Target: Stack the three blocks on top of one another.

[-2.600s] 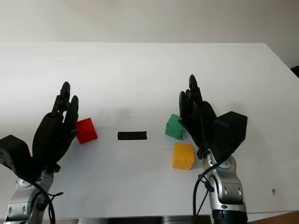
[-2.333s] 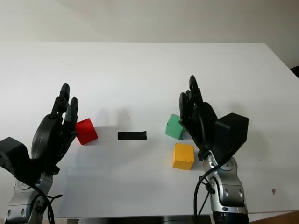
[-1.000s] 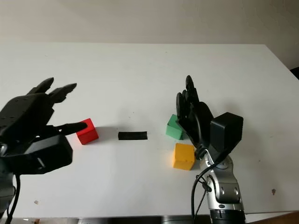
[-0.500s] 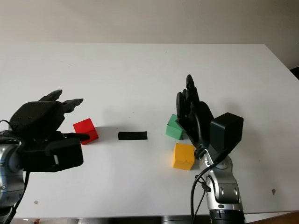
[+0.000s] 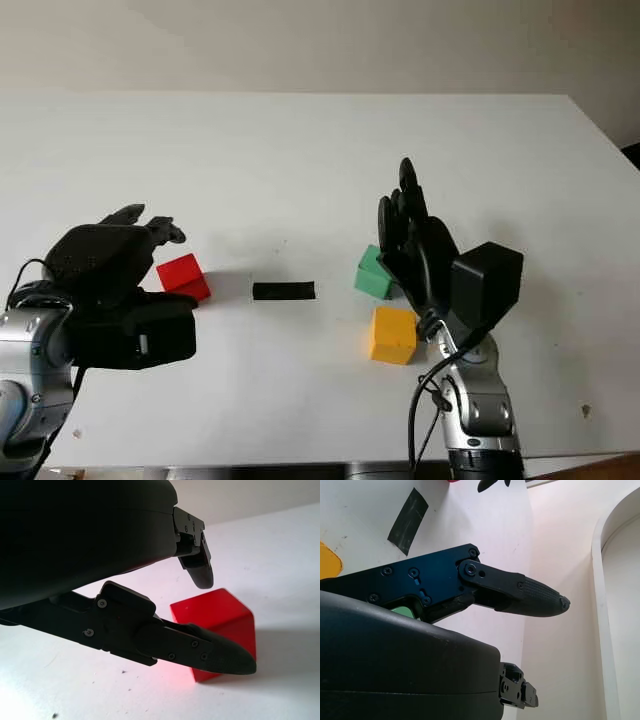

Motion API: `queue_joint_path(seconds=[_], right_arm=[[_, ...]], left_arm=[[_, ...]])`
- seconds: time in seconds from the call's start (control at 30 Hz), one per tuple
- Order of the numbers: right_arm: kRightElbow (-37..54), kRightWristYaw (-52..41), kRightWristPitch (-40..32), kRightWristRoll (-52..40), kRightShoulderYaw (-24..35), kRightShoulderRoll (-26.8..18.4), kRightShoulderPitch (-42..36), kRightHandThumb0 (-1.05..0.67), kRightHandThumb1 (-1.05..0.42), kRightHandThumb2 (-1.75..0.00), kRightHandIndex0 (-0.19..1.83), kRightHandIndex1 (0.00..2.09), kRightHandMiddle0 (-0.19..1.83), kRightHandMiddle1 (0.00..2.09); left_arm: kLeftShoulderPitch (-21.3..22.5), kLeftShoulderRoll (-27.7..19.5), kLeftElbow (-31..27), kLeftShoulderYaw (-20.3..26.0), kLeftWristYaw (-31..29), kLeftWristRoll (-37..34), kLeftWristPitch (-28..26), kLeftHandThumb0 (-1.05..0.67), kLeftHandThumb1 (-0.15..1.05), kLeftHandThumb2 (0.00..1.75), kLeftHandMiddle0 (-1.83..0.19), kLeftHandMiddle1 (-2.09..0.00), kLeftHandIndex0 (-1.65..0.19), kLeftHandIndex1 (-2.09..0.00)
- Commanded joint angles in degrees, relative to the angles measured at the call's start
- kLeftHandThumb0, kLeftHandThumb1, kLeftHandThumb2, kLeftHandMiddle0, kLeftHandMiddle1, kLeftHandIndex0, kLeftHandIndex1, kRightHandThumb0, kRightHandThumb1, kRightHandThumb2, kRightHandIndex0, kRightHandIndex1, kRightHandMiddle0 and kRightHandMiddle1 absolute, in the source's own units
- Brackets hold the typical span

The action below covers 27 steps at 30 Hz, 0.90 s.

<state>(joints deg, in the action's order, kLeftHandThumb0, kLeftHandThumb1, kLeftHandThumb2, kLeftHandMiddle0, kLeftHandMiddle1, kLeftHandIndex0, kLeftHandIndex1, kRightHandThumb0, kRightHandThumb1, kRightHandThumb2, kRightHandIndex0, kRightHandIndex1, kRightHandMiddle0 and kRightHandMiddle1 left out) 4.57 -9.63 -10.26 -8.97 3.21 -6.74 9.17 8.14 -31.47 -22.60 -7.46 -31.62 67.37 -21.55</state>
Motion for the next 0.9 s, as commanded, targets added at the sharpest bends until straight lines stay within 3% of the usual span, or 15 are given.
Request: queue_joint_path(seconds=[0.0, 0.2, 0.4, 0.67, 0.87], right_arm=[[0.6, 0.0, 0.3, 0.0, 0.4, -0.2, 0.0, -0.73, -1.05, -0.66, -0.19, 0.0, -0.19, 0.0], [0.4, -0.2, 0.7, 0.0, 0.5, -0.3, -0.2, -0.72, -1.05, -0.66, -0.19, 0.0, -0.19, 0.0], [0.4, -0.2, 0.7, 0.0, 0.5, -0.3, -0.1, -0.71, -1.05, -0.67, -0.19, 0.0, -0.19, 0.0], [0.5, -0.1, 0.6, 0.1, 0.5, -0.3, 0.1, -0.72, -1.05, -0.67, -0.19, 0.0, -0.19, 0.0], [0.5, 0.2, 0.4, 0.1, 0.5, -0.1, 0.1, -0.73, -1.05, -0.66, -0.19, 0.0, -0.19, 0.0]], left_arm=[[-0.4, 0.6, 0.4, 0.3, 1.1, -0.5, 0.2, -0.79, 1.05, 0.11, -0.2, -0.07, -0.08, -1.15], [-1.4, 1.4, 0.8, 0.4, 4.7, -1.1, 0.6, -0.61, 1.05, 0.07, -0.29, -0.09, -0.13, -1.35], [-2.1, 0.4, 1.3, 0.4, 7.1, -1.6, 2.8, -0.43, 1.05, 0.15, -0.32, -0.1, -0.12, -1.62], [-2.6, -0.9, 1.8, -0.2, 8.3, 1.8, 4.5, -0.42, 1.05, 0.14, -0.3, -0.12, -0.11, -1.71], [-2.9, -0.9, 0.8, 0.0, 7.8, 2.5, 5.2, -0.39, 1.05, 0.1, -0.29, -0.14, -0.13, -1.58]])
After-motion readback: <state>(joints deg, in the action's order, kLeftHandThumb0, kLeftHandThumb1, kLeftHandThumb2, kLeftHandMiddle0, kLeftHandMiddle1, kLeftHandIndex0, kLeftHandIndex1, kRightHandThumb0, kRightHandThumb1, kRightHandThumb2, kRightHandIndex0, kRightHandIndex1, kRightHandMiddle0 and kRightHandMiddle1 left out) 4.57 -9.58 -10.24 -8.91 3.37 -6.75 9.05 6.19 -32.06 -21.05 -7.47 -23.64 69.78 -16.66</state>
